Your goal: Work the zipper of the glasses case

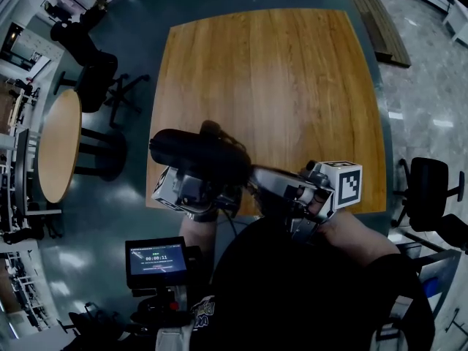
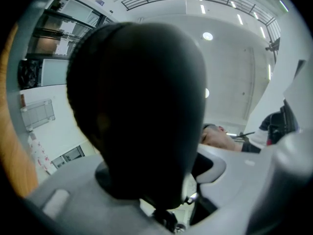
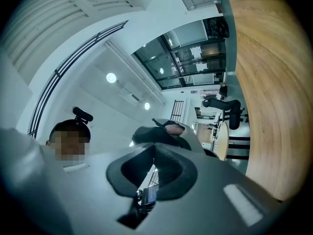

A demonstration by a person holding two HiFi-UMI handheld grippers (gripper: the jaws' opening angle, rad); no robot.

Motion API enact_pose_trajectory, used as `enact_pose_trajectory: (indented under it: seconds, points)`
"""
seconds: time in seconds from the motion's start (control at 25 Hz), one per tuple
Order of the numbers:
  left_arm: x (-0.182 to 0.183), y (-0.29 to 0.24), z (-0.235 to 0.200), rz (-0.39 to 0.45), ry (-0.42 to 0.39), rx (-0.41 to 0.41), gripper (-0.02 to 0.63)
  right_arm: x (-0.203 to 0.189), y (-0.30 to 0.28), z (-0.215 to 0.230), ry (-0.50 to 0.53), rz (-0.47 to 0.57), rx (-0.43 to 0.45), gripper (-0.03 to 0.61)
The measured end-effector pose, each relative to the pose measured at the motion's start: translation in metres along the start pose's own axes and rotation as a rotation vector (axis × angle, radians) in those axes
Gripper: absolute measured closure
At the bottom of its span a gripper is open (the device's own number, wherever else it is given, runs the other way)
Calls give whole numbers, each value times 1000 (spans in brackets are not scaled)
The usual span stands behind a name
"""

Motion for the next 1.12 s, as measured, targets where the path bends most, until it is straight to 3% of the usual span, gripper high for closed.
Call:
enact_pose_trajectory:
  seconds: [0.24, 0.44, 0.64, 0.76, 0.96, 1.12]
  points:
    - [-7, -1, 5, -245, -103, 33, 322, 4, 3, -2, -19, 27, 11, 574]
    - [-27, -2, 4, -497, -190, 46, 319, 9, 12, -7, 45, 1, -3, 574]
    - [-59, 13, -6, -867, -362, 110, 313, 14, 26, -3, 162, -67, -125, 572]
    - [-70, 21, -8, -1009, -415, 123, 314, 13, 28, 3, 260, -117, -210, 572]
    - [-106, 50, -16, -1368, -549, 114, 317, 0, 30, 3, 359, -227, -246, 572]
    - [-130, 108, -38, -1698, -634, 176, 319, -9, 24, 4, 363, -257, -267, 572]
Point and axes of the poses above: the fingertips, and each gripper's own axes: y backward along the fingers, z to its right, x out of its top, the point moved 1 cm from there along y, backward along the fingers, and after that the axes turned 10 degrees about -x, right-handed, at the moved point
